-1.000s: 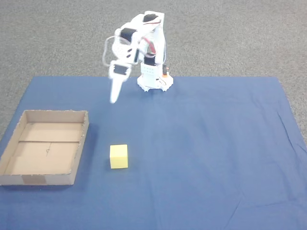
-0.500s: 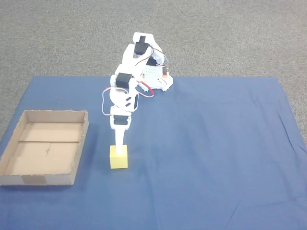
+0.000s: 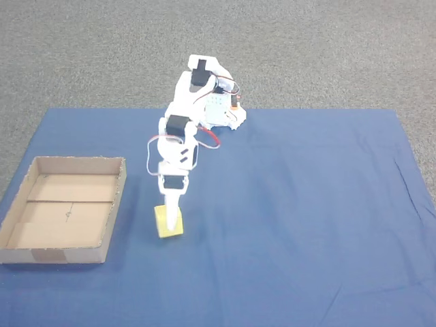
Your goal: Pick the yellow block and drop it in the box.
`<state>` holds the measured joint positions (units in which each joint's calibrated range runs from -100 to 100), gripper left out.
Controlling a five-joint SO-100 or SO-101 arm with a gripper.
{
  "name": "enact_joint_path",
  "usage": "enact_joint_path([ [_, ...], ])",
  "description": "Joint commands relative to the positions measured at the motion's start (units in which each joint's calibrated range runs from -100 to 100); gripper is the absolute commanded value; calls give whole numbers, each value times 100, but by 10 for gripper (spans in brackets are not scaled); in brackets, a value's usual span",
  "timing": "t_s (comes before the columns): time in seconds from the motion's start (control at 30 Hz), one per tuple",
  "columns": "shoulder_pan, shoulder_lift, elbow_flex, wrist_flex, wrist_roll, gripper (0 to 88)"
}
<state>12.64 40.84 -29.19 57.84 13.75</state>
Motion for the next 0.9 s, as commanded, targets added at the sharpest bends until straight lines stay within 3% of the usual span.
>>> enact_joint_path([
  [0.0, -2, 32, -240, 24, 15, 200],
  [0.27, 116, -728, 23, 231, 10, 188],
  [0.43, 518, -3801, 1380, 570, -98, 189],
  [0.57, 1406, -5396, 1407, 1157, 34, 184],
  [0.7, 2334, -5000, 1380, 537, 337, 183],
  [0.87, 2743, -3210, 629, -381, 571, 183],
])
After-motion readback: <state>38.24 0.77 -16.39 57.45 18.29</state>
